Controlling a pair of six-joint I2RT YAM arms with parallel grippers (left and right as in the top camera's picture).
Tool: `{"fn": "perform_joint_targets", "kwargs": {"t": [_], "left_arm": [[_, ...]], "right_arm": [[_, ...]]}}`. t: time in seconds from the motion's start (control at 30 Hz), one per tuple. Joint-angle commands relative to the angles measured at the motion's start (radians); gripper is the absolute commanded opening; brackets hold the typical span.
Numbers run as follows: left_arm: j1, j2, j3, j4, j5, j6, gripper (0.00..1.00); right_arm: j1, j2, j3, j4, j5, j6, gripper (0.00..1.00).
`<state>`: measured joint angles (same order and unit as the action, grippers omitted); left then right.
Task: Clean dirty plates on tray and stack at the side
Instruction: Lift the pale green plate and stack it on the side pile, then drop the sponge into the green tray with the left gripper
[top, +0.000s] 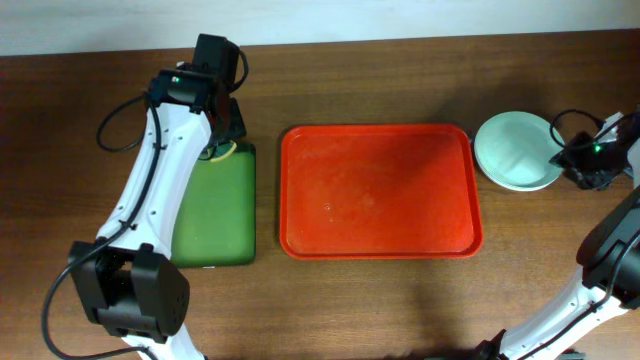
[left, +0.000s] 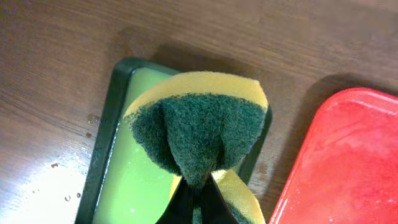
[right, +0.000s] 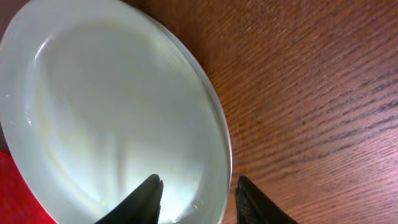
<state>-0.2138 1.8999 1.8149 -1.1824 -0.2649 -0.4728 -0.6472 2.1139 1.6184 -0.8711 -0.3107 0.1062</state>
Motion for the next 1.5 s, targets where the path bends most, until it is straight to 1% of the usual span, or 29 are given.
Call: {"fn": "perform_joint_targets", "kwargs": {"t": [0.0, 0.03, 0.07, 0.13, 0.17, 0.2, 0.23, 0.27, 0.3, 0.4, 0.53, 0.57, 0.6, 0.63, 0.7, 0.73, 0.83, 0.87, 0.93, 1.0, 1.03, 1.07, 1.1, 1.13, 1.17, 1.2, 1.27, 1.33, 1.47], "left_arm": [[0.006, 0.005, -0.069, 0.042, 0.0, -0.013, 0.0], [0.006, 0.005, -0.078, 0.041, 0.0, -0.013, 0.0], [0.006, 0.005, -0.1, 0.039, 0.0, -0.014, 0.0], [0.009, 0.005, -0.138, 0.042, 0.0, -0.059, 0.0], [0.014, 0.005, -0.166, 0.044, 0.0, -0.062, 0.0], [0.017, 0.005, -0.184, 0.045, 0.0, -0.062, 0.0], [0.021, 0.005, -0.21, 0.045, 0.001, -0.061, 0.0], [0.021, 0.005, -0.235, 0.047, 0.001, -0.061, 0.0], [0.021, 0.005, -0.292, 0.065, 0.008, -0.061, 0.0], [0.021, 0.005, -0.455, 0.19, 0.075, -0.061, 0.0], [0.027, 0.005, -0.575, 0.308, 0.093, -0.061, 0.04], [0.038, 0.005, -0.578, 0.323, 0.089, -0.061, 0.1], [0.048, 0.005, -0.577, 0.334, 0.087, -0.061, 0.29], [0.071, 0.003, -0.554, 0.327, 0.087, -0.061, 0.54], [0.096, -0.011, -0.467, 0.245, 0.09, -0.056, 0.77], [0.108, -0.037, -0.378, 0.184, 0.09, -0.056, 1.0], [0.11, -0.128, -0.248, 0.111, 0.108, -0.053, 1.0], [0.11, -0.192, -0.224, 0.096, 0.135, -0.046, 0.99], [0.109, -0.322, -0.225, 0.065, 0.138, -0.045, 0.99], [0.093, -0.402, -0.249, 0.032, 0.138, -0.024, 0.99], [0.08, -0.443, -0.282, 0.029, 0.137, -0.023, 1.0], [0.049, -0.517, -0.369, 0.055, 0.133, -0.024, 0.99], [0.009, -0.621, -0.519, 0.146, 0.1, -0.028, 0.99], [-0.009, -0.682, -0.604, 0.214, 0.074, -0.031, 0.99], [-0.026, -0.774, -0.735, 0.315, 0.024, -0.081, 0.99], [-0.029, -0.863, -0.839, 0.41, 0.014, -0.111, 0.99], [-0.029, -0.958, -0.962, 0.51, 0.014, -0.111, 0.99], [-0.029, -0.986, -1.01, 0.529, 0.014, -0.111, 0.99], [-0.029, -0.978, -1.01, 0.515, 0.014, -0.111, 0.99]], "right_arm": [[0.002, -0.105, 0.002, -0.033, 0.005, 0.064, 0.42], [0.009, -0.15, 0.002, -0.052, 0.005, 0.081, 0.43], [0.033, -0.231, 0.002, -0.081, 0.005, 0.094, 0.46], [0.095, -0.353, 0.002, -0.126, 0.006, 0.093, 0.55], [0.164, -0.425, 0.002, -0.173, 0.01, 0.093, 0.61], [0.214, -0.458, 0.002, -0.205, 0.009, 0.093, 0.65], [0.26, -0.48, 0.002, -0.235, 0.009, 0.09, 0.66], [0.311, -0.494, 0.002, -0.261, 0.009, 0.089, 0.68], [0.391, -0.501, 0.002, -0.293, 0.009, 0.084, 0.99], [0.603, -0.5, 0.001, -0.305, 0.013, 0.029, 0.99], [0.78, -0.5, 0.001, -0.304, 0.013, 0.029, 0.98], [0.821, -0.501, 0.001, -0.305, 0.017, 0.029, 0.98], [0.853, -0.507, 0.001, -0.309, 0.027, 0.029, 0.98], [0.888, -0.526, 0.001, -0.31, 0.075, 0.029, 0.98], [0.924, -0.569, 0.001, -0.309, 0.132, 0.029, 0.98], [0.935, -0.602, 0.001, -0.309, 0.144, 0.029, 0.98], [0.935, -0.666, 0.001, -0.317, 0.144, 0.029, 0.99], [0.935, -0.702, 0.001, -0.337, 0.148, 0.029, 0.99], [0.952, -0.765, 0.001, -0.399, 0.237, 0.03, 0.98], [0.995, -0.823, -0.026, -0.423, 0.308, 0.031, 0.99], [1.022, -0.868, -0.069, -0.41, 0.333, 0.037, 0.98], [1.063, -0.956, -0.176, -0.351, 0.361, 0.069, 0.99], [1.09, -1.031, -0.275, -0.279, 0.366, 0.068, 0.99], [1.104, -1.091, -0.356, -0.217, 0.381, 0.067, 0.99], [1.106, -1.15, -0.436, -0.154, 0.399, 0.067, 0.99], [1.105, -1.183, -0.481, -0.119, 0.42, 0.067, 0.99], [1.105, -1.194, -0.5, -0.096, 0.449, 0.067, 0.99], [1.105, -1.178, -0.5, -0.092, 0.454, 0.067, 0.99], [1.105, -1.119, -0.5, -0.093, 0.454, 0.067, 0.98]]}}
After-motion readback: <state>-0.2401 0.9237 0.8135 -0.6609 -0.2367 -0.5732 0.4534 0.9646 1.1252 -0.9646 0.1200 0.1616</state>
